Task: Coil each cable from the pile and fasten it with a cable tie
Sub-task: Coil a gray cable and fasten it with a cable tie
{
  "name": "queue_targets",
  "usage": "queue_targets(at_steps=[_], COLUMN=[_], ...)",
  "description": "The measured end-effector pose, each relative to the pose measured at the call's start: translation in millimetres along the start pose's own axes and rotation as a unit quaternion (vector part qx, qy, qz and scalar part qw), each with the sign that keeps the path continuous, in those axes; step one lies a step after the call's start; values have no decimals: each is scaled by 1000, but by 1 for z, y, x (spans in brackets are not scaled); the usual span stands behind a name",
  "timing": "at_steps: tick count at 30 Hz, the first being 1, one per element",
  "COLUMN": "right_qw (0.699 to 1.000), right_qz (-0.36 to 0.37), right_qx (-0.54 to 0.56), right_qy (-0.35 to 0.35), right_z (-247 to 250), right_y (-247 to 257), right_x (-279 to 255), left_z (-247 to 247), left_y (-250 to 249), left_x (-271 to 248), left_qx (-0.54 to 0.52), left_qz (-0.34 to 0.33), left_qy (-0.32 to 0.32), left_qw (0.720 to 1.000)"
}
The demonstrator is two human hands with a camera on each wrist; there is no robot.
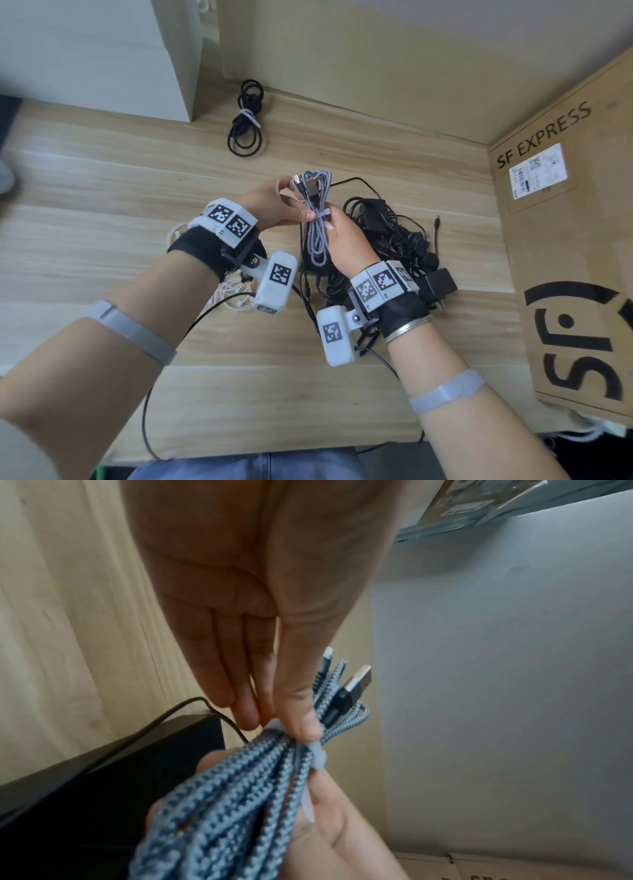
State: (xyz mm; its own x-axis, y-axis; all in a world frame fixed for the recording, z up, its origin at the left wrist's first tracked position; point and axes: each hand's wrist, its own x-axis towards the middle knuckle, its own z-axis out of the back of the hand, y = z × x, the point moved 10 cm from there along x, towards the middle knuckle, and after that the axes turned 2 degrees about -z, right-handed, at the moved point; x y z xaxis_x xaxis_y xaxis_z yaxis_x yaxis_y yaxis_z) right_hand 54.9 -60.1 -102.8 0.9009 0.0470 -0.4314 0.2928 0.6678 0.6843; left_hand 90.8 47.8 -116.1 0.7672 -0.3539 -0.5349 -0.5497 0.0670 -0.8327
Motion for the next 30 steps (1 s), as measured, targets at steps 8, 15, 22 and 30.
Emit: queue_targets(at_steps=[8, 15, 22, 30], right_qw=[999, 997, 960, 950], right_qz=[-18, -35, -91, -100], right_qx=[29, 62, 266, 291], right_qy=[23, 26, 10, 54], right_z=[-2, 3, 25, 27], right_y=[14, 35, 58, 65], right_x=[11, 31, 70, 123], left_z=[10, 19, 22, 35], left_y=[-12, -33, -78, -93], left_x=[3, 6, 20, 60], left_qx=[31, 8, 37, 99], left_qz=[6, 17, -7, 15], left_qy=[-3, -5, 5, 20], left_qw=[999, 1000, 999, 995])
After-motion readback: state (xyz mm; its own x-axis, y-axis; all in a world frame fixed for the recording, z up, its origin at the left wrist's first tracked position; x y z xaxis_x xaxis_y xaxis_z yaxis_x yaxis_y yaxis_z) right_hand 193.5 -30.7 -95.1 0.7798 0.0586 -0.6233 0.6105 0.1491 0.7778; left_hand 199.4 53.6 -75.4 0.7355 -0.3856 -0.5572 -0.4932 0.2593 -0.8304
